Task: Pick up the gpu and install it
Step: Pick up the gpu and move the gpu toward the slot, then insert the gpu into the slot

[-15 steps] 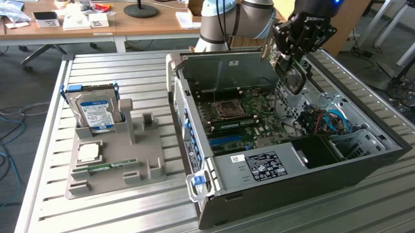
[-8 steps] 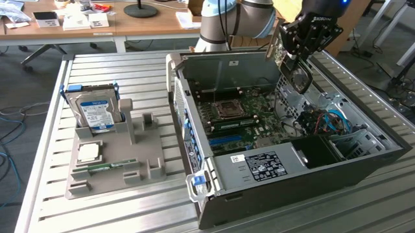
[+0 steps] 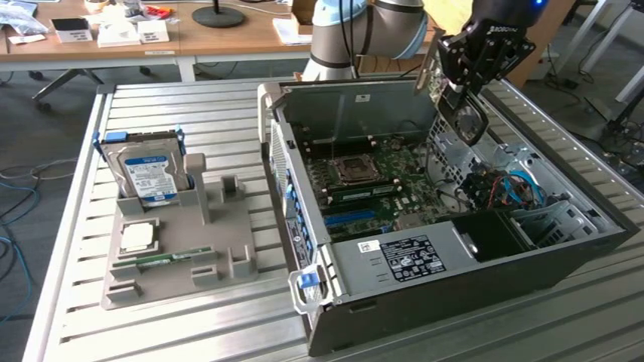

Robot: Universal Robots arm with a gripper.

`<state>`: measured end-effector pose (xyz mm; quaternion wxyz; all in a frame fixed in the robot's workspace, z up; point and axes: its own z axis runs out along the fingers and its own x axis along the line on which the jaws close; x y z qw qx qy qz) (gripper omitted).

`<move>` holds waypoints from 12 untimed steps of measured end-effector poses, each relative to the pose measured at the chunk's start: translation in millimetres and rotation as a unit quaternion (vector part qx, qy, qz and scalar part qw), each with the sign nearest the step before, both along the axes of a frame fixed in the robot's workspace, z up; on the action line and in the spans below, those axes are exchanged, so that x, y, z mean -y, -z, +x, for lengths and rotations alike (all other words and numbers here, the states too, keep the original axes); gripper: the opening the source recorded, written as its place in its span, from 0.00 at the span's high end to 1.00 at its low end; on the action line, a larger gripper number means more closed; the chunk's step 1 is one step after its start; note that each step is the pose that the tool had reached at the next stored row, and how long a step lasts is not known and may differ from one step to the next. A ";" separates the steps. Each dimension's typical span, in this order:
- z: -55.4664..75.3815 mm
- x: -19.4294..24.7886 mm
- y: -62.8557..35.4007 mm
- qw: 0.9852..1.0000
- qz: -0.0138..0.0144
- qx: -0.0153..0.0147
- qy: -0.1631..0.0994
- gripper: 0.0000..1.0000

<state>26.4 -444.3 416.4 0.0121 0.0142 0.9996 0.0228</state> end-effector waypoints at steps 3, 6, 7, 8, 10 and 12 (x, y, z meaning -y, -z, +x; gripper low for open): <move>0.4 0.0 0.0 1.000 0.000 0.000 0.000 0.73; 0.4 0.0 0.0 1.000 0.000 0.000 0.000 0.73; 0.4 0.0 0.0 1.000 0.000 0.000 0.000 0.73; 0.4 0.0 0.0 1.000 0.000 0.000 0.000 0.73; 0.4 0.0 0.0 1.000 0.000 0.000 0.000 0.73; 0.4 0.0 0.0 1.000 0.000 0.000 0.000 0.73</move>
